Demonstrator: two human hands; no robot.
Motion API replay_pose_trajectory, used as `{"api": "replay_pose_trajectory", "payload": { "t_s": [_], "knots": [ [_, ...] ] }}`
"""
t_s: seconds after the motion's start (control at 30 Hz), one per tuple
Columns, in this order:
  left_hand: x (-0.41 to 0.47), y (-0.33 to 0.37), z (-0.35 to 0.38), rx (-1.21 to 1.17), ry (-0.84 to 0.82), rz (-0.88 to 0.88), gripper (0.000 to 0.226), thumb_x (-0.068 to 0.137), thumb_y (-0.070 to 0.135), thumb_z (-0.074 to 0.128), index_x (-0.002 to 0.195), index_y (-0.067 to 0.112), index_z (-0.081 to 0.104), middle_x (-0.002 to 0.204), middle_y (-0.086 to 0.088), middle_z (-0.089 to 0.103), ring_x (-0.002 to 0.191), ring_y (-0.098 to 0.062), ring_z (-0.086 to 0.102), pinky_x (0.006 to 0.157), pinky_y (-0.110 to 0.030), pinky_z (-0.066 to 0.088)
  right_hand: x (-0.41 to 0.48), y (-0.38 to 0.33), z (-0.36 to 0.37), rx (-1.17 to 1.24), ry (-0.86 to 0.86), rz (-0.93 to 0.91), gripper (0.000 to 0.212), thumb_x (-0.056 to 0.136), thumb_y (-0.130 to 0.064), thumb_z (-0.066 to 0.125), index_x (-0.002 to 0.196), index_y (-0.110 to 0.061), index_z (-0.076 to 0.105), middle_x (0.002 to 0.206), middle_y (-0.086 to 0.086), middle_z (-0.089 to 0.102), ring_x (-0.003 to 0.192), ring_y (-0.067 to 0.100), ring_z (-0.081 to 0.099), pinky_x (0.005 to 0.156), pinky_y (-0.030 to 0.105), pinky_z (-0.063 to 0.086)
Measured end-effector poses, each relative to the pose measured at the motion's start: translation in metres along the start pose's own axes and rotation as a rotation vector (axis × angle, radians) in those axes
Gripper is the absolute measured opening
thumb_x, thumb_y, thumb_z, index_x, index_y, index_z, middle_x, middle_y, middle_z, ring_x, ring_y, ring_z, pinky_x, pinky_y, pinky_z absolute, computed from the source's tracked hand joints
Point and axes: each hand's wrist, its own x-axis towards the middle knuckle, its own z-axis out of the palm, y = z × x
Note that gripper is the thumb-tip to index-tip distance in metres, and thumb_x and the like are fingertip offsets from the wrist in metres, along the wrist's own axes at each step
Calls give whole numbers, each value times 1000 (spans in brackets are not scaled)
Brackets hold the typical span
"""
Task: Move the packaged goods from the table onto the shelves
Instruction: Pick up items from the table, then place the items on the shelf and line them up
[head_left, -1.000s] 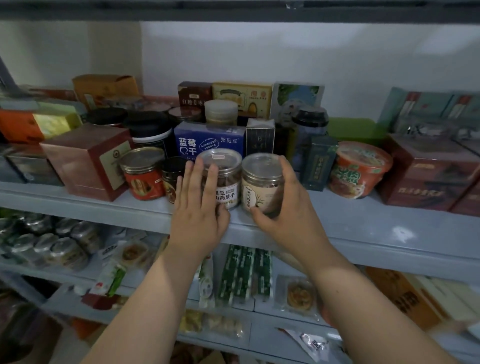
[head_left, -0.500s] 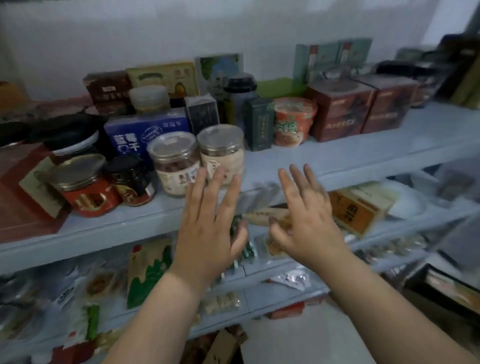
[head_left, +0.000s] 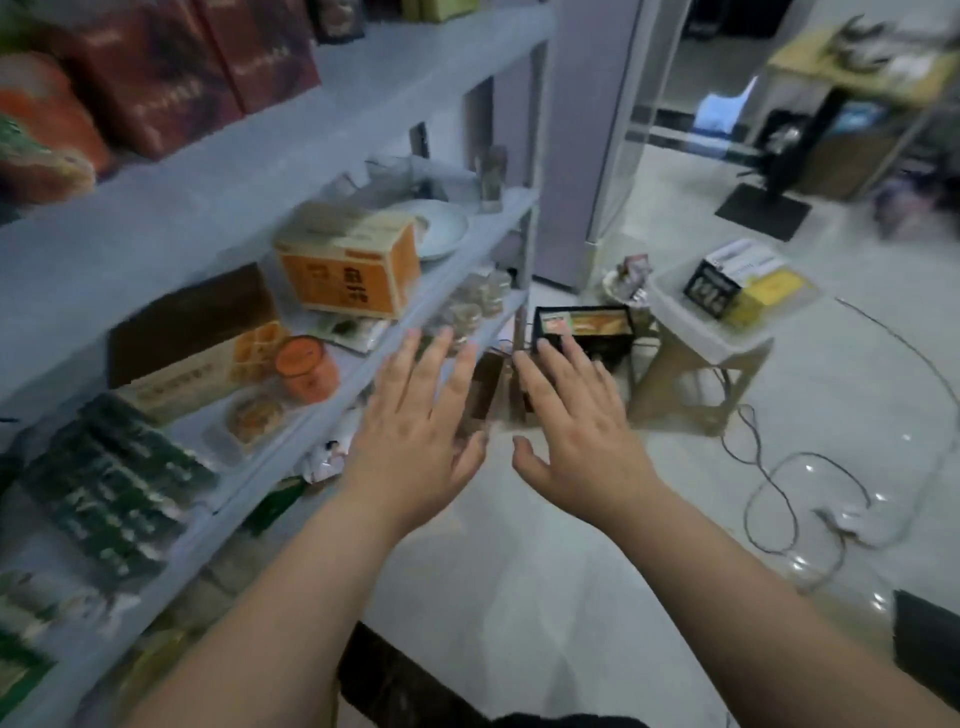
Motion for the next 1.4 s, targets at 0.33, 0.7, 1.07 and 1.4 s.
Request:
{"api": "replay_pose_trajectory", "payload": {
  "t_s": [0.33,0.7,1.07,1.4],
  "knots": [
    [69,256,67,-122,-230,371,79,93,54,36,158,12,24,162,-15,27,151,-36,20,121,-54,24,-199,178,-84,-139,-1,470,73,84,-34,64,149,-12,41,154,13,41,149,36,29,115,60,31],
    [92,501,115,-235,-327,841,78,94,53,37,157,8,27,159,-21,32,148,-42,26,120,-55,28,-391,282,-159,-250,109,856,63,82,-33,61,140,-11,53,143,14,53,141,36,42,110,58,37],
    [110,645,158,-359,-422,1269,77,93,49,44,153,0,36,152,-28,39,142,-48,35,114,-60,34,-488,316,-183,-393,180,1206,55,77,-27,68,128,-8,62,125,14,63,125,37,56,102,52,47],
    [158,753,174,-478,-450,1629,77,92,52,42,154,7,34,154,-24,39,140,-46,37,113,-56,38,-504,330,-214,-471,142,1656,51,78,-34,60,123,-11,66,121,13,64,118,33,59,97,48,48]
  ]
}}
